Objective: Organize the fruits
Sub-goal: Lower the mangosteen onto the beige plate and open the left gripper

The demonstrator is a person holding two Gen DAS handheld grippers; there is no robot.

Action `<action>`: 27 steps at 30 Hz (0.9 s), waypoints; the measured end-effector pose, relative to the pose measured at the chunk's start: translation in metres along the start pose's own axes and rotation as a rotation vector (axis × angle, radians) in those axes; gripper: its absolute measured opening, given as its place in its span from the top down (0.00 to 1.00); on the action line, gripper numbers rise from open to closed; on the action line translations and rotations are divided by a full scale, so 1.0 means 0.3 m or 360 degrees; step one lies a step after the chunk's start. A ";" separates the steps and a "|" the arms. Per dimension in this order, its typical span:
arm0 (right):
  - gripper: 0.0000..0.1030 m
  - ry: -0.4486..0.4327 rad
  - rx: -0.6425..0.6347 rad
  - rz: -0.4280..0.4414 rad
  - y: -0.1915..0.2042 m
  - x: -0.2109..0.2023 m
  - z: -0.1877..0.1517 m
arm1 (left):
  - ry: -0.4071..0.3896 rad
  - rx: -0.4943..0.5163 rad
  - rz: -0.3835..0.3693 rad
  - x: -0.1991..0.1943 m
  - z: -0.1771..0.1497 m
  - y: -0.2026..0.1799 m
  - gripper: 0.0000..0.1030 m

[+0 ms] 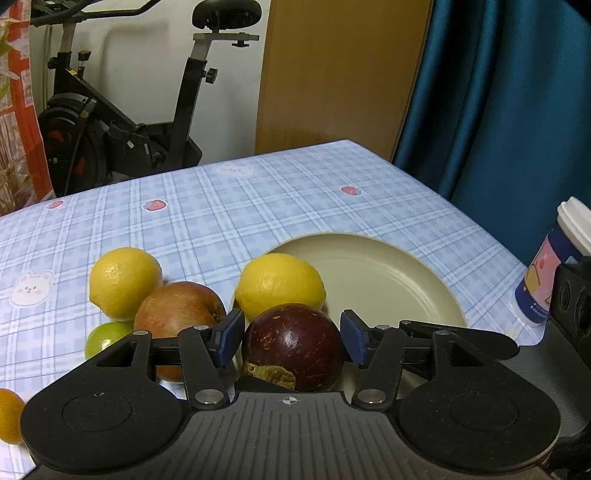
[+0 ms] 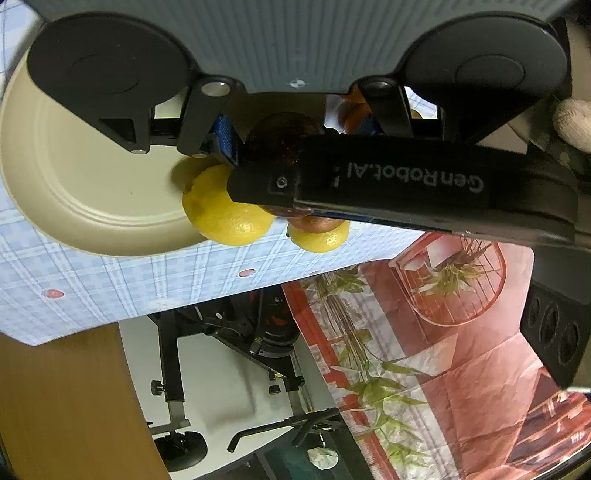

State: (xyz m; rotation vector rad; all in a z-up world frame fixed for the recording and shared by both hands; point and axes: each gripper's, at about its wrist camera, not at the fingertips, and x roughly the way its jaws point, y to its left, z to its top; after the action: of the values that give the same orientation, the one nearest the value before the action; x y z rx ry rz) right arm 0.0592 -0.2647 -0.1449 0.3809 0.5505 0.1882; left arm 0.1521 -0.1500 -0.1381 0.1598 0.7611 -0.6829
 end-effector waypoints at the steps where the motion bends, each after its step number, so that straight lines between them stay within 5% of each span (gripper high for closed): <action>1: 0.38 0.0012 0.0016 0.0007 -0.003 0.002 0.000 | 0.0007 0.0006 0.0001 0.004 0.001 -0.001 0.41; 12: 0.31 0.0007 0.0038 -0.0060 -0.012 -0.008 0.002 | 0.0017 -0.0040 -0.0007 0.006 0.012 0.011 0.38; 20: 0.27 -0.0103 -0.0039 -0.0204 0.004 -0.038 0.000 | -0.0159 -0.0206 0.0045 -0.129 0.016 0.081 0.38; 27: 0.26 -0.0166 -0.0032 -0.0273 0.005 -0.056 -0.006 | -0.0262 -0.0357 0.0208 -0.277 -0.048 0.206 0.38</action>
State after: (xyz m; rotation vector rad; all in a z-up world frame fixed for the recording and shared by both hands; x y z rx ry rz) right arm 0.0439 -0.2673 -0.1377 0.3204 0.4756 0.0083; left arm 0.1388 -0.0543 -0.0982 -0.0505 0.6576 -0.4763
